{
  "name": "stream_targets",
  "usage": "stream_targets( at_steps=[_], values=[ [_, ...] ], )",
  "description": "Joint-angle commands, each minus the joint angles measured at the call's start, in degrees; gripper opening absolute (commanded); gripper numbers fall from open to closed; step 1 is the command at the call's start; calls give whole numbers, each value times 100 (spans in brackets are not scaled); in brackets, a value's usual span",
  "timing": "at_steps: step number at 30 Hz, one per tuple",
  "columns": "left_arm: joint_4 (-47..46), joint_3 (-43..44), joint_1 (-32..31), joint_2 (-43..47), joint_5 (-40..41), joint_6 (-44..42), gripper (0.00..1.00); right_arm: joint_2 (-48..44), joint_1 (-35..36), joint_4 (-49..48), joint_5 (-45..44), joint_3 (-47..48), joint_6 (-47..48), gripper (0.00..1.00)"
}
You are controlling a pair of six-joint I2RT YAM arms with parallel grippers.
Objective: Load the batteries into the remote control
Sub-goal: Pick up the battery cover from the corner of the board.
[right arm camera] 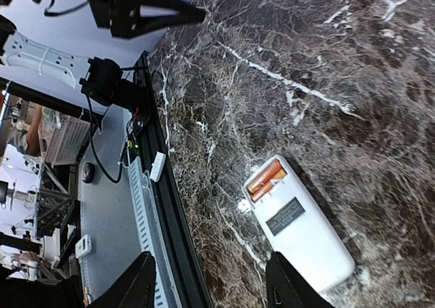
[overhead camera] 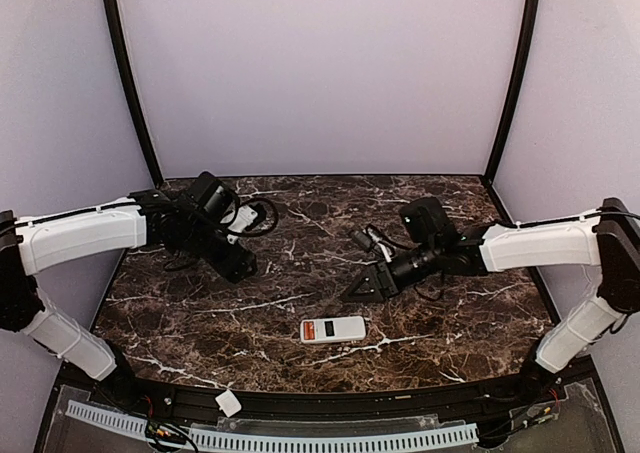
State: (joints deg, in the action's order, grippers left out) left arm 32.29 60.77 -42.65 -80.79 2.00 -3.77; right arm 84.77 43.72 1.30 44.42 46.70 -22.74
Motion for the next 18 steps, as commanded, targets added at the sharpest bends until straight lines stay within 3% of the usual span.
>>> stream_targets(
  at_steps=[1,9,18],
  values=[
    [519,234,408,-226,471,1170,74,757,1006,296,-1067,931,195,51],
    [619,251,762,-351,560,1726,74,2224,2270,1286,-1744,2917,614,39],
    [433,91,899,-170,522,1722,74,3466,3137,2346,-2189,4438,1174,38]
  ],
)
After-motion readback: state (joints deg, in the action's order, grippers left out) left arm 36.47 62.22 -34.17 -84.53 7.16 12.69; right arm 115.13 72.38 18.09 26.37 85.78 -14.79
